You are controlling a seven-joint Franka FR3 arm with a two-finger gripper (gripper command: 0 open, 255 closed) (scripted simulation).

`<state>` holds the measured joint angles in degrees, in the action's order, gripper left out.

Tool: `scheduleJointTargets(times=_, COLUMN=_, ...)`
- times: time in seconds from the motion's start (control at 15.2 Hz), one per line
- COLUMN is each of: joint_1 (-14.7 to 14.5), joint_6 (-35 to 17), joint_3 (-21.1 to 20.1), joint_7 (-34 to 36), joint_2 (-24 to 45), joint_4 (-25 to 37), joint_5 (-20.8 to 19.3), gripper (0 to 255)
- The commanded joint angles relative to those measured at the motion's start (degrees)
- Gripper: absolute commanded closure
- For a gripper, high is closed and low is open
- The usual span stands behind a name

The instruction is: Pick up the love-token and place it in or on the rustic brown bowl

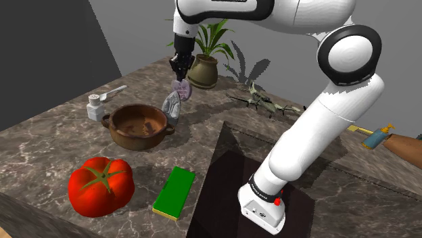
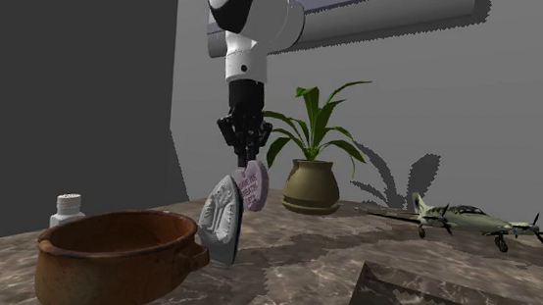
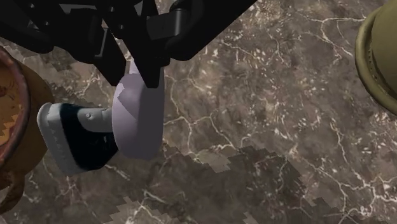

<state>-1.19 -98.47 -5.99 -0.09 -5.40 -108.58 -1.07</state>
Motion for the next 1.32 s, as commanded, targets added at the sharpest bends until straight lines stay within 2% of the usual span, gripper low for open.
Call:
scheduleJointTargets(times=0.0, joint_1=0.0, joint_6=1.6, joint_3=0.0, joint_7=0.0, joint_2=-0.1, joint_4=1.5, joint_5=0.0, gripper=255)
scheduleJointTargets(times=0.86, joint_1=0.0, joint_6=11.3, joint_3=0.0, joint_7=-0.2, joint_2=1.0, joint_4=12.3, joint_5=-0.1, gripper=255)
scheduleJointTargets(times=1.25, joint_1=-3.8, joint_6=14.4, joint_3=-4.4, joint_7=7.9, joint_2=1.6, joint_4=15.8, joint_5=0.8, gripper=255)
